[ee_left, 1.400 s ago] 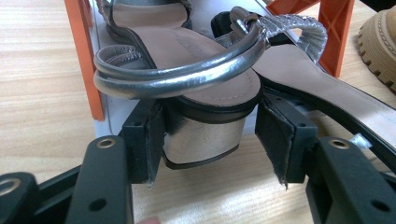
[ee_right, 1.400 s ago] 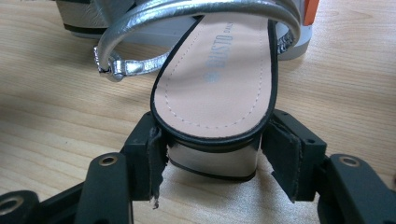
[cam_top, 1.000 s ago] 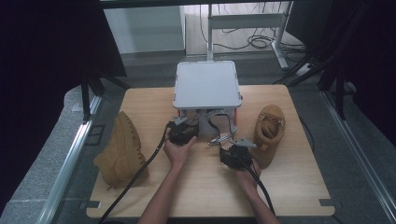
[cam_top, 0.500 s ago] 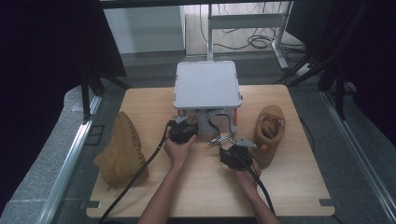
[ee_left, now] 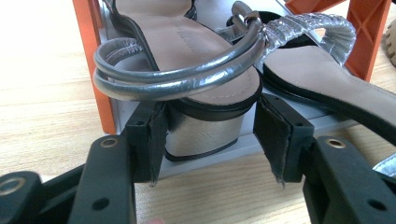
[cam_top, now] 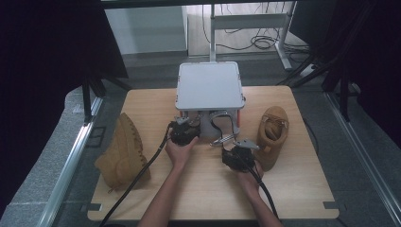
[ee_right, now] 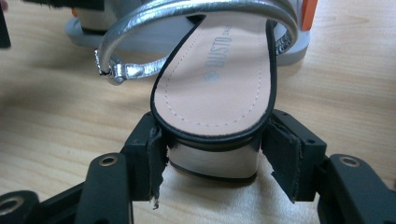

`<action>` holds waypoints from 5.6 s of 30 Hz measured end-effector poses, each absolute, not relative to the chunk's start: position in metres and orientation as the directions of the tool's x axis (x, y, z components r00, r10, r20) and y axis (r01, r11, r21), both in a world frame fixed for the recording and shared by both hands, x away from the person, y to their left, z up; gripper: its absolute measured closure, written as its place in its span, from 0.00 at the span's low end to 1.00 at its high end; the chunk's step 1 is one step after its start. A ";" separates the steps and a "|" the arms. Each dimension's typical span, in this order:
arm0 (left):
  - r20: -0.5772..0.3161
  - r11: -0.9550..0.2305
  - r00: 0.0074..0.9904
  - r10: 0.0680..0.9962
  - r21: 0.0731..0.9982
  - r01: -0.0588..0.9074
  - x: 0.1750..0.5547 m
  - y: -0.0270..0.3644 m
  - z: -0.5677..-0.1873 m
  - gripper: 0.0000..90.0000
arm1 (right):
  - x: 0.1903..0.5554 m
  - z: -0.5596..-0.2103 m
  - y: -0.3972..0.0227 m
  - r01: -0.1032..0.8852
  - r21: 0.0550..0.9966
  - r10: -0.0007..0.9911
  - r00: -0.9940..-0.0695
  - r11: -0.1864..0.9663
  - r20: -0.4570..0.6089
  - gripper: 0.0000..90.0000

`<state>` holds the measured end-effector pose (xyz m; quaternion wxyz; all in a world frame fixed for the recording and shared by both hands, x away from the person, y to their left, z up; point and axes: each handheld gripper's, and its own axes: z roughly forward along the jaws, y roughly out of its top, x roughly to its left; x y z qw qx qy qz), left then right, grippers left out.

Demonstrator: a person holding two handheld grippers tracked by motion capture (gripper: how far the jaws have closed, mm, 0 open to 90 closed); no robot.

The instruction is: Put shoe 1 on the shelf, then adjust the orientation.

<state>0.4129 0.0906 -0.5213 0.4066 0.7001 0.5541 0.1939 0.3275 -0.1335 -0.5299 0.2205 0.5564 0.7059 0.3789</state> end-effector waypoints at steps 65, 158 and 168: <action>-0.195 -0.053 0.313 0.930 0.768 0.638 0.414 0.092 -0.520 0.51 | 0.374 -0.518 -0.116 0.578 0.816 0.975 -0.181 0.000 0.128 0.47; -0.190 -0.087 0.370 0.909 0.783 0.615 0.407 0.096 -0.517 0.48 | 0.406 -0.529 -0.126 0.551 0.835 0.941 -0.285 0.006 0.181 0.43; -0.146 -0.086 0.376 0.915 0.841 0.534 0.383 0.112 -0.510 0.68 | 0.383 -0.526 -0.129 0.485 0.873 0.971 -0.227 0.049 0.071 0.79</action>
